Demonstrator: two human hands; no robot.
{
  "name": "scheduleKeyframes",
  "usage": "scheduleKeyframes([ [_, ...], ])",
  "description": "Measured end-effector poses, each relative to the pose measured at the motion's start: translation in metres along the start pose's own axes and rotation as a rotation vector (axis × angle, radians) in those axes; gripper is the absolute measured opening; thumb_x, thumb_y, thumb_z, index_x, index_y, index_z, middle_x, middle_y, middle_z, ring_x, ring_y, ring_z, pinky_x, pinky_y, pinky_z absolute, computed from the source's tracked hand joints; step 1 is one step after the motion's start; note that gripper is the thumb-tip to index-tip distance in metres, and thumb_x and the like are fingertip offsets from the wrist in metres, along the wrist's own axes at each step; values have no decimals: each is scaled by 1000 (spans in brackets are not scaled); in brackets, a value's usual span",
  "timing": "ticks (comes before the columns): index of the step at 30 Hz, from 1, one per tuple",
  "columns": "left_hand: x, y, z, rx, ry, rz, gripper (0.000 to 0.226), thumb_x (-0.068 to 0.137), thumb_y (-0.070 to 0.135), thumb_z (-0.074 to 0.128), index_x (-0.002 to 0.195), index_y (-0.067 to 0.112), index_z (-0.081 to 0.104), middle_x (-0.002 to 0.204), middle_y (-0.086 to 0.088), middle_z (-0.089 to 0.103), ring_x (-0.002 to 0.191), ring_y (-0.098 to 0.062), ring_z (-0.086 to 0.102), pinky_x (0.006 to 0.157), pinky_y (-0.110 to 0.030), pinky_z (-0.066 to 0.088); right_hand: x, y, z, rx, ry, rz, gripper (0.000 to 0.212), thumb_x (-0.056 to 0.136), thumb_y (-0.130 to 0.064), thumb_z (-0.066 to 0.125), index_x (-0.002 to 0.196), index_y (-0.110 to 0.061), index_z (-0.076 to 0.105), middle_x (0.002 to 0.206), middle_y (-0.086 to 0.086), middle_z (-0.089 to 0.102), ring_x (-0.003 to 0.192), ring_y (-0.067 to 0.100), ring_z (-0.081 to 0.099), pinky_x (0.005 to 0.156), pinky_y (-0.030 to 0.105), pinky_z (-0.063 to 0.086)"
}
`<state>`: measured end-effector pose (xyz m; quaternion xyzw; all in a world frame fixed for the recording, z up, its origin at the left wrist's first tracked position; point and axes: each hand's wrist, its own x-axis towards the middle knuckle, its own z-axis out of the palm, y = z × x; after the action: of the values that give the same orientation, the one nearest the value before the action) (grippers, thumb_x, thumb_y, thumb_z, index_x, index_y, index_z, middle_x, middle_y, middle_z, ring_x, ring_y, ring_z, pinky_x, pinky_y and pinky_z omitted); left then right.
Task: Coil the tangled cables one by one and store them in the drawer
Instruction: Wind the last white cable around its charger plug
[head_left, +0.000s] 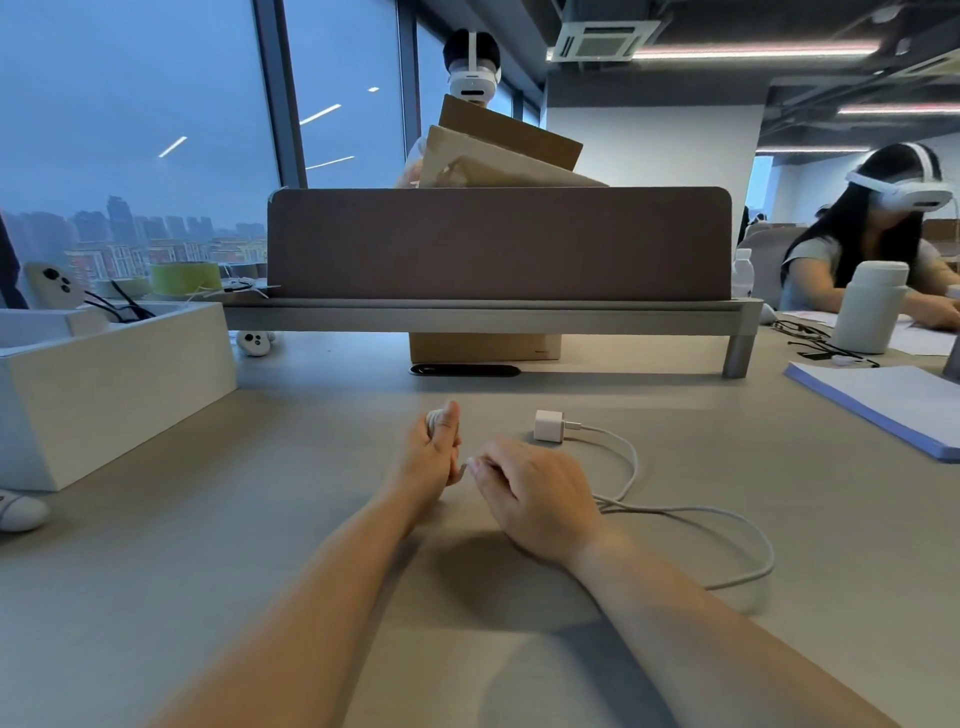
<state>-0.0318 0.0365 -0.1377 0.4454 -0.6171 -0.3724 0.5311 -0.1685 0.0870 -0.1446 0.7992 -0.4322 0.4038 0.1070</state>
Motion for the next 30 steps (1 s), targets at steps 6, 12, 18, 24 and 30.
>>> scheduleKeyframes([
  [6, -14, 12, 8, 113, -231, -31, 41, 102, 37, 33, 73, 10, 45, 55, -2, 43, 43, -6, 40, 45, -16, 39, 1, 12, 2, -24, 146, 62, 36, 95, -45, 35, 84, -20, 58, 69, -4, 63, 59, 21, 59, 48, 30, 39],
  [12, -20, 19, 9, 132, -345, -105, 41, 100, 44, 33, 84, 11, 52, 70, -4, 48, 56, -10, 42, 55, -18, 41, 2, 15, -5, 68, 234, 150, 24, 90, -45, 58, 76, -28, 48, 61, -14, 50, 52, 8, 46, 46, 17, 29],
  [18, -25, 28, 8, 58, -406, -165, 47, 100, 49, 28, 78, 14, 49, 63, 0, 45, 44, -4, 38, 46, -14, 32, 4, 17, -2, 194, 214, 233, 23, 90, -39, 63, 75, -27, 48, 61, -14, 48, 56, 6, 45, 50, 25, 36],
  [24, -27, 32, 10, 19, -430, -155, 47, 101, 47, 24, 78, 13, 47, 63, 2, 44, 43, -1, 37, 45, -12, 33, 6, 19, 0, 363, 163, 292, 28, 89, -43, 57, 79, -17, 57, 68, -9, 54, 65, 13, 52, 59, 37, 47],
  [30, -26, 28, 11, 103, -435, -39, 56, 92, 61, 28, 72, 11, 45, 60, 1, 39, 47, -6, 33, 50, -19, 31, 8, 16, -3, 458, 144, 367, 28, 85, -49, 55, 69, -27, 52, 64, -8, 54, 61, 7, 48, 58, 27, 41],
])
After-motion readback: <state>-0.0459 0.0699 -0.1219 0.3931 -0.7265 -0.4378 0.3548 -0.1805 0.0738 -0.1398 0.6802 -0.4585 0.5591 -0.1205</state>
